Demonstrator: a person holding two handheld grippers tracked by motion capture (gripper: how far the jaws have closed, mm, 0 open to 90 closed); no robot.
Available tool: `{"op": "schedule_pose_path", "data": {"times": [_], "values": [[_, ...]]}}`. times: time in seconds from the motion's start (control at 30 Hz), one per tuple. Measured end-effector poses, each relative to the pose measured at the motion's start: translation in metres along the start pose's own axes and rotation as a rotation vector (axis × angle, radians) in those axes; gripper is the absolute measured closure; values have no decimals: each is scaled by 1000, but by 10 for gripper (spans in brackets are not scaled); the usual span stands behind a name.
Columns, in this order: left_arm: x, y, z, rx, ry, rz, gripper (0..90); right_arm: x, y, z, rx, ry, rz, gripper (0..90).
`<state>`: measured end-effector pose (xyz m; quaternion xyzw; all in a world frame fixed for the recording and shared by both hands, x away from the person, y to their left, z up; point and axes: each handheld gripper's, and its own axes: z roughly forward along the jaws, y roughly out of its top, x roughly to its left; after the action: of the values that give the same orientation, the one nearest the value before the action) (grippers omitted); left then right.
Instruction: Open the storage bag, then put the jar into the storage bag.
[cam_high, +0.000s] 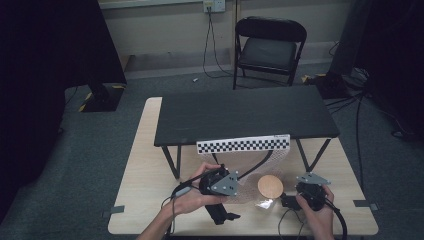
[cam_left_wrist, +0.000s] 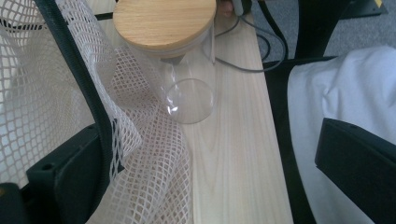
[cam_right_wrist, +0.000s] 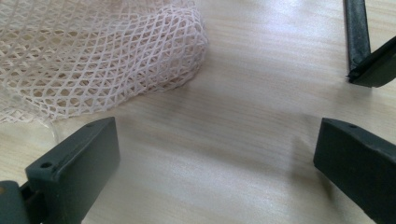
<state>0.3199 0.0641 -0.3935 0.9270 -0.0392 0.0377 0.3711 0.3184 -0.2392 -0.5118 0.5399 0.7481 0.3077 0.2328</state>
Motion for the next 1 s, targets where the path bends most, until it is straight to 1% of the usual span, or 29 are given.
{"op": "schedule_pose_path", "data": {"times": [0.07,0.13,0.3,0.33,0.43,0.6,0.77,1.0], "values": [[0,1,-1,0,-5,-1,5,0,0,0,0,0,0,0],[0,1,-2,-6,-11,-10,5,0,0,0,0,0,0,0],[-2,3,-5,-21,-27,-5,5,0,0,0,0,0,0,0],[-2,3,-6,-34,-35,-4,5,0,0,0,0,0,0,0],[-2,3,-8,-46,-50,-3,5,0,0,0,0,0,0,0],[-4,4,-10,-56,-53,-3,5,0,0,0,-1,0,1,0],[-3,4,-10,-55,-56,-4,5,0,0,0,-1,0,2,0],[-6,4,-10,-56,-42,-7,5,0,0,0,-2,0,7,0]]}}
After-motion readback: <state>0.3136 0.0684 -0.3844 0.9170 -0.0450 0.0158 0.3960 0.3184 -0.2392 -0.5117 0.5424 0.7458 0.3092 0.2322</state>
